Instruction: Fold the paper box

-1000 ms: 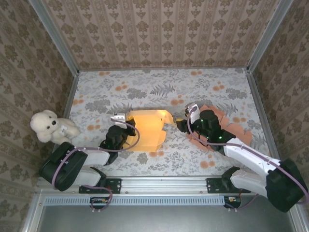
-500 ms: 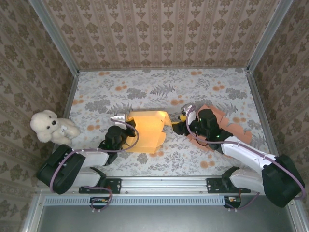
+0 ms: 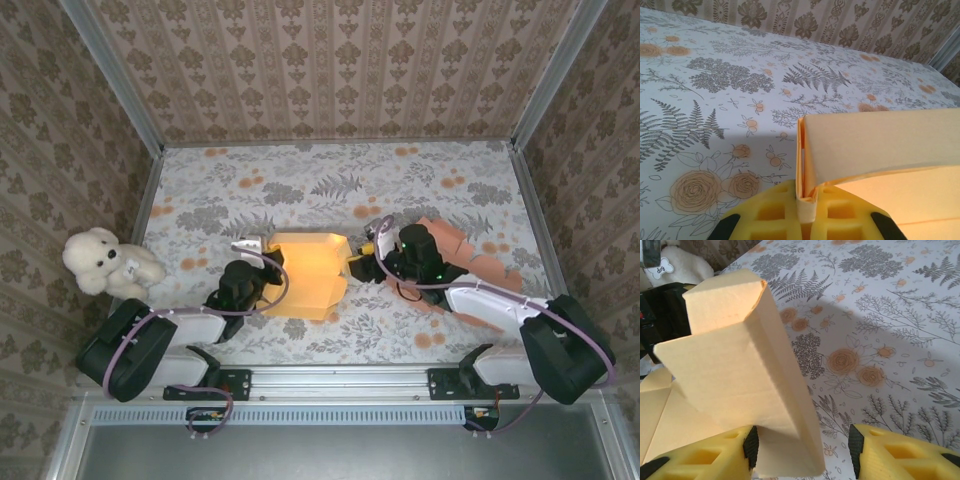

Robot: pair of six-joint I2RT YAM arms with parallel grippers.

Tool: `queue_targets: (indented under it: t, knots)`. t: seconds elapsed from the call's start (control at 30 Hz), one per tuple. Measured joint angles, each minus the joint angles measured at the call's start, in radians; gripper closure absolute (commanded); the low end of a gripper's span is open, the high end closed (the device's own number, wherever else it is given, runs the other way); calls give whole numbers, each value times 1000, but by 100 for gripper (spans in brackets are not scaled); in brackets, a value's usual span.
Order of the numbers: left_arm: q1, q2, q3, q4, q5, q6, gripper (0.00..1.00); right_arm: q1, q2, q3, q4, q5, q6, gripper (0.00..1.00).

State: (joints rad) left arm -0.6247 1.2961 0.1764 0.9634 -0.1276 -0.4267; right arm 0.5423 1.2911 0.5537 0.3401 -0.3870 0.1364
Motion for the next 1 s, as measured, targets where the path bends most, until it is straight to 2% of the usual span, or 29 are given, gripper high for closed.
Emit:
queue_targets:
  t: [0.23,0.37,0.63,0.83,1.0]
  knots:
    - [-57,1,37,-30,-47,3,100,39,45,29,20,-5,18,53]
    - [-77,11,48,-44,-100,3,100,66,72,49,20,46,27,56]
    - [-131,58,91,-69,-196,15,100,114,152,89,19,267,58,56]
    - [-169,78,105,-83,-248,16,100,145,188,106,20,418,76,62]
    - [-212,90,137,-123,-317,7,100,180,224,126,17,577,82,77]
